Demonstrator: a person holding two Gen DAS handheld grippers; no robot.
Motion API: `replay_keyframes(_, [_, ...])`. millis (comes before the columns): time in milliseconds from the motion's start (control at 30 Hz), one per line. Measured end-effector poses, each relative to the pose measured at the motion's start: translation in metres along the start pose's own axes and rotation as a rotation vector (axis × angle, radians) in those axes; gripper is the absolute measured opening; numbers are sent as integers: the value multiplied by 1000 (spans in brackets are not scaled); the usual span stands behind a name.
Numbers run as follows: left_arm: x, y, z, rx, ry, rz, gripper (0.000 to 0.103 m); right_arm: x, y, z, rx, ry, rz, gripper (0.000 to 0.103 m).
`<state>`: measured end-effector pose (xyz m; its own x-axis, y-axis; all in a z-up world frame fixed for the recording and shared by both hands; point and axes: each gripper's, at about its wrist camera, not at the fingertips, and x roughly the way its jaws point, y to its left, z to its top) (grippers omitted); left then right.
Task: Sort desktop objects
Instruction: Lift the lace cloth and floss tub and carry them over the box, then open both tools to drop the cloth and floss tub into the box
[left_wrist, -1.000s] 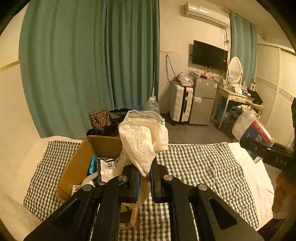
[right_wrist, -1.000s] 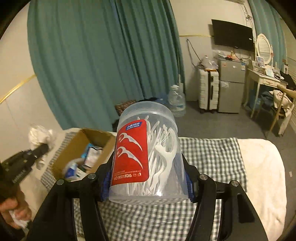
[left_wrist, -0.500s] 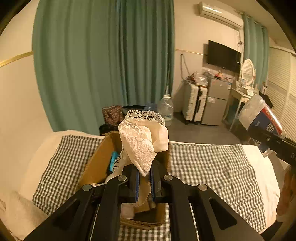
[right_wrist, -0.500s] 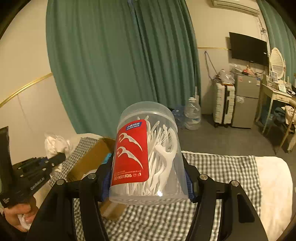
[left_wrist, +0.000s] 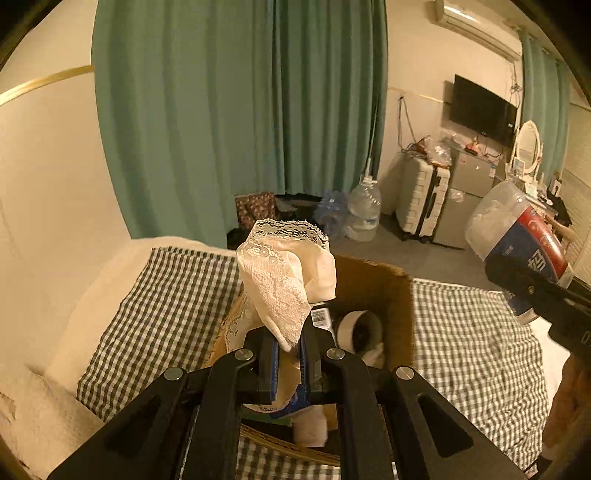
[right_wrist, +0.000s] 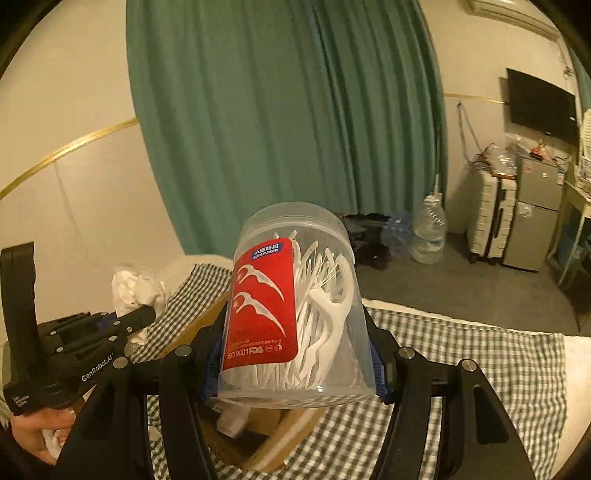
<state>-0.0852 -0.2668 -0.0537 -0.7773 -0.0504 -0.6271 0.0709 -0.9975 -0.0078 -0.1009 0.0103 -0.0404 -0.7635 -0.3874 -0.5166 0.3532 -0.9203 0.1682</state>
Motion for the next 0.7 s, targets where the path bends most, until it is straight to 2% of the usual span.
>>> replay_keyframes(400, [77, 4, -10, -14, 134, -23, 8, 88, 22, -21, -60, 129, 45, 61])
replay_keyframes(700, [129, 4, -22, 3, 251, -8, 9, 144, 11, -38, -45, 225, 36, 61])
